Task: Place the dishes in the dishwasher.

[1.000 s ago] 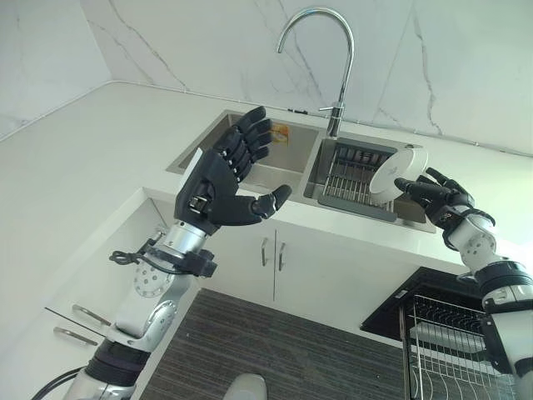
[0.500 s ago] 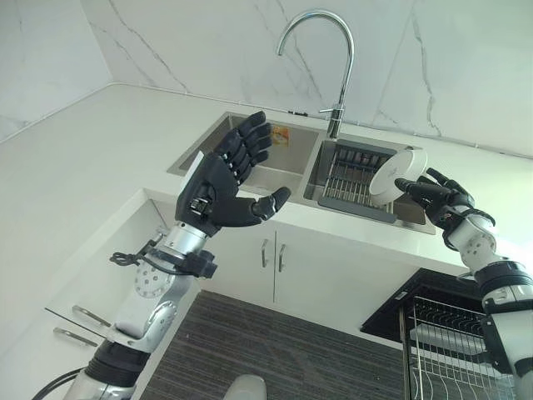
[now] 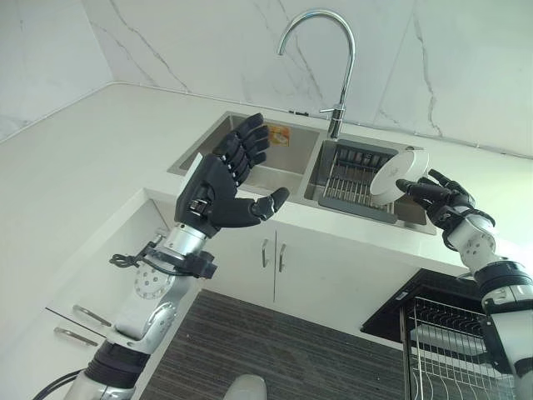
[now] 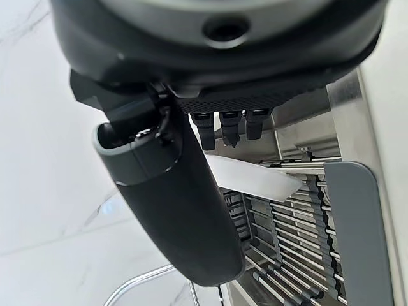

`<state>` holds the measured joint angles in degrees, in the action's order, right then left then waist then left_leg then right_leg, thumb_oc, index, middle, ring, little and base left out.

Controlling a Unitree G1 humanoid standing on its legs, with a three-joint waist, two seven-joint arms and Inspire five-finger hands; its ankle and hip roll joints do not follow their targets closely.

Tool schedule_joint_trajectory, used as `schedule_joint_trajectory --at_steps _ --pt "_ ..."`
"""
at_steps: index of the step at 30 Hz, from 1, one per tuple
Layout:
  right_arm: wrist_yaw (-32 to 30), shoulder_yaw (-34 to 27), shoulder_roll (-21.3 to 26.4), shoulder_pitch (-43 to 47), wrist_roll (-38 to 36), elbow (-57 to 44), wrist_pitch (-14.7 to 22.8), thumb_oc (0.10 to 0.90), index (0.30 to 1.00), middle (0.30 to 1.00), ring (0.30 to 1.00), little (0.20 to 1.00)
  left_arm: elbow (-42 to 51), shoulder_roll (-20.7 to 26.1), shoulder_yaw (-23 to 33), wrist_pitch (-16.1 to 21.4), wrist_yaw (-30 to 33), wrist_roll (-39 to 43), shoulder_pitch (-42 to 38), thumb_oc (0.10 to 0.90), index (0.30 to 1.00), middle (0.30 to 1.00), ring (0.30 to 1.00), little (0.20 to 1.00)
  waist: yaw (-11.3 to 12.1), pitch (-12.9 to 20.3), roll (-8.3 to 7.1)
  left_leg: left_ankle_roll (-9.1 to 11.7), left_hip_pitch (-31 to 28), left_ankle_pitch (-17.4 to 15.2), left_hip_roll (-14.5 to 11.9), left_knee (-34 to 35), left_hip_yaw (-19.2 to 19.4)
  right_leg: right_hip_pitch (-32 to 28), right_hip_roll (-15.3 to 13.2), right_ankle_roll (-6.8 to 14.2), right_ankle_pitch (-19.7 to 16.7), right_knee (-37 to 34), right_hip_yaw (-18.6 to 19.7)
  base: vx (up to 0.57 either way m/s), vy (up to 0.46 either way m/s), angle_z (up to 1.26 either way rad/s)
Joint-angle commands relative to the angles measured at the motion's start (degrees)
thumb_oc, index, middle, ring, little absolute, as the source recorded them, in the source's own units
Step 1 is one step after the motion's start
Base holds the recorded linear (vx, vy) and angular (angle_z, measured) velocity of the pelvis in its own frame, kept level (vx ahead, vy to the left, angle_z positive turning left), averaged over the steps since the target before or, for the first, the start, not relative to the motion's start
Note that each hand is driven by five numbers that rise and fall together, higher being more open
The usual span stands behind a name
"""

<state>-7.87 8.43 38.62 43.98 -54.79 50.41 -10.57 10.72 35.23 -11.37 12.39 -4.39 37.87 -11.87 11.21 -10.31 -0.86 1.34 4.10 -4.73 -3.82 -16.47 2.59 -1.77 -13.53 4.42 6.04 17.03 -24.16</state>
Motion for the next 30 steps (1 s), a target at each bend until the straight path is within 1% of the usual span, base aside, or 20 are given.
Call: schedule_joint_trajectory --at_steps 1,5,10,20,24,26,29,30 --pt "0.4 1.8 2.9 9.7 -2.1 -1.9 5.5 0.800 0.900 0.900 0.900 0.900 3.9 1.4 1.2 3.7 0.4 0.2 -1.7 0.800 0.900 0.900 0.900 0.900 1.0 5.5 -0.75 3.7 -1.7 -6.3 -3.4 -0.7 -0.6 -2.9 -0.8 2.1 6.2 0.2 0.3 0.00 0.000 0.00" --pt "0.6 1.9 3.3 9.6 -2.5 -1.8 5.4 0.800 0.900 0.900 0.900 0.900 3.5 1.7 1.4 4.3 0.0 0.5 -1.1 0.800 0.900 0.900 0.900 0.900 1.0 5.4 -0.79 3.8 -1.7 -6.2 -3.5 -0.7 -0.5 -3.0 -0.8 2.1 6.2 0.2 0.3 0.00 0.000 0.00" --pt "0.0 2.1 3.4 10.7 -2.8 -1.2 5.0 0.800 0.900 0.900 0.900 0.900 3.5 1.8 1.5 4.2 0.1 0.5 -0.9 0.800 0.900 0.900 0.900 0.900 1.2 5.4 -0.79 3.8 -1.7 -6.2 -3.5 -0.7 -0.5 -3.1 -0.8 2.1 6.3 0.2 0.2 0.00 0.000 0.00" --pt "-2.1 2.4 2.3 11.5 -3.7 -0.7 4.1 0.800 0.900 0.900 0.900 0.900 3.6 1.6 1.3 4.1 1.0 -0.1 -0.9 0.800 0.900 0.900 0.900 0.900 1.2 5.4 -0.69 3.8 -1.6 -6.0 -3.5 -0.7 -0.4 -3.1 -1.0 2.1 6.2 0.2 0.2 0.00 0.000 0.00" --pt "-1.7 2.5 2.3 11.8 -2.9 -0.4 3.5 0.800 0.900 0.900 0.900 0.900 3.9 1.8 1.3 4.0 1.1 0.0 -0.9 0.800 0.900 0.900 0.900 0.900 1.3 5.4 -0.65 3.8 -1.5 -6.0 -3.5 -0.7 -0.5 -3.1 -1.0 2.2 6.3 0.2 0.2 0.00 0.000 0.00" --pt "-0.8 2.7 2.4 11.9 -3.0 -0.4 3.7 0.800 0.900 0.900 0.900 0.900 3.8 1.7 1.3 4.0 1.1 -0.2 -1.0 0.800 0.900 0.900 0.900 0.900 1.2 5.4 -0.71 3.8 -1.5 -6.0 -3.5 -0.7 -0.5 -3.1 -1.0 2.2 6.2 0.2 0.2 0.00 0.000 0.00" --pt "0.1 3.0 3.0 12.0 -1.2 -0.7 3.7 0.800 0.900 0.900 0.900 0.900 3.7 1.9 1.5 4.0 0.8 0.1 -0.9 0.800 0.900 0.900 0.900 0.900 1.2 5.5 -0.77 3.9 -1.5 -6.0 -3.5 -0.7 -0.5 -3.0 -0.9 2.2 6.3 0.2 0.3 0.00 0.000 0.00" --pt "3.4 0.3 5.4 10.1 -2.3 0.4 6.7 0.800 0.900 0.900 0.900 0.900 2.7 1.1 -0.7 10.9 -1.1 0.2 -4.8 0.800 0.900 0.900 0.900 0.900 -2.2 -2.6 -2.72 -2.7 -6.7 -11.2 4.8 -0.7 -0.2 6.8 2.3 3.6 -3.2 0.2 11.1 -0.03 -0.015 0.00"
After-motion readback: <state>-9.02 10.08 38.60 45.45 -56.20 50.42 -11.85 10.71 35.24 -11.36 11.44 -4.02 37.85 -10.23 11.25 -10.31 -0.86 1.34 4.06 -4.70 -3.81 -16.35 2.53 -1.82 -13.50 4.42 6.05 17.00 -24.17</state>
